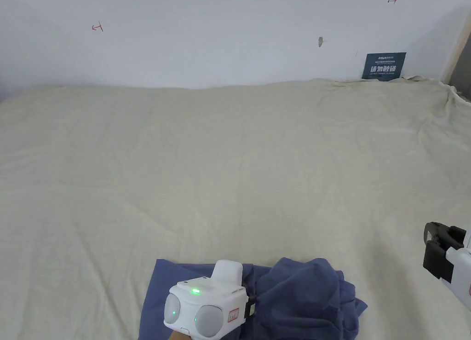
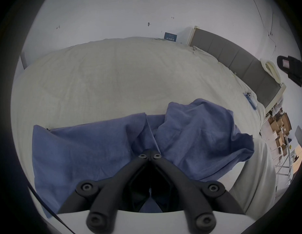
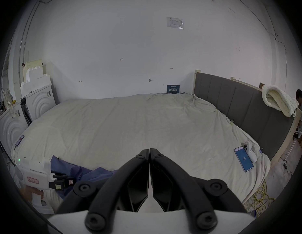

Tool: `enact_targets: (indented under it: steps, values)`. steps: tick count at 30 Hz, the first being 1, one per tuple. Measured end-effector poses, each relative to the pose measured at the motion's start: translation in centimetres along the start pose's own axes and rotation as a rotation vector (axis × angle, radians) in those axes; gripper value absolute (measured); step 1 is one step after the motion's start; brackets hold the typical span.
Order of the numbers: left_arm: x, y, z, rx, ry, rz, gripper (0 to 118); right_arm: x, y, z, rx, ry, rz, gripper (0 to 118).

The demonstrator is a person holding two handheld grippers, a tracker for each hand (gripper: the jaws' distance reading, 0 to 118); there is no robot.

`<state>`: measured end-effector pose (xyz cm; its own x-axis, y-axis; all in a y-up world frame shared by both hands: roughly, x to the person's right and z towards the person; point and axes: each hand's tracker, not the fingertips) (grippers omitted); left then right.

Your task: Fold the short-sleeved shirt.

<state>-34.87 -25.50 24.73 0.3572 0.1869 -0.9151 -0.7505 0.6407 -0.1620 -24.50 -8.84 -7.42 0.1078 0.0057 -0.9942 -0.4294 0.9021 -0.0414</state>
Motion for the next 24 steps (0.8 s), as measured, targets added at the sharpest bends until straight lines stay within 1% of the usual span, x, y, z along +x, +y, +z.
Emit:
enact_targets:
  steps: [4,6,9,16,19,24]
  values:
    - [-0.9,1.2,2.3,0.018,-0.034,-0.002,0,-0.2,0.2,-0.1,0.006,0.005,0.001,1]
    - [-1.9,1.9,3.7,0.025,-0.079,0.014,0,-0.4,0.3,-0.1,0.007,0.01,0.005,1]
    - [-4.2,3.0,5.9,0.015,-0.144,0.071,0,-0.5,0.4,-0.3,0.009,0.014,0.011,1]
    - [-10.5,4.4,10.0,0.015,-0.201,0.171,0,-1.1,0.4,-0.8,0.006,0.025,0.019,1]
    - [-13.2,4.4,10.9,0.01,-0.214,0.211,0,-1.3,0.5,-1.0,0.003,0.03,0.024,1]
    - [-17.9,3.4,10.7,-0.028,-0.291,0.343,0,-1.6,0.3,-1.4,-0.004,0.033,0.027,1]
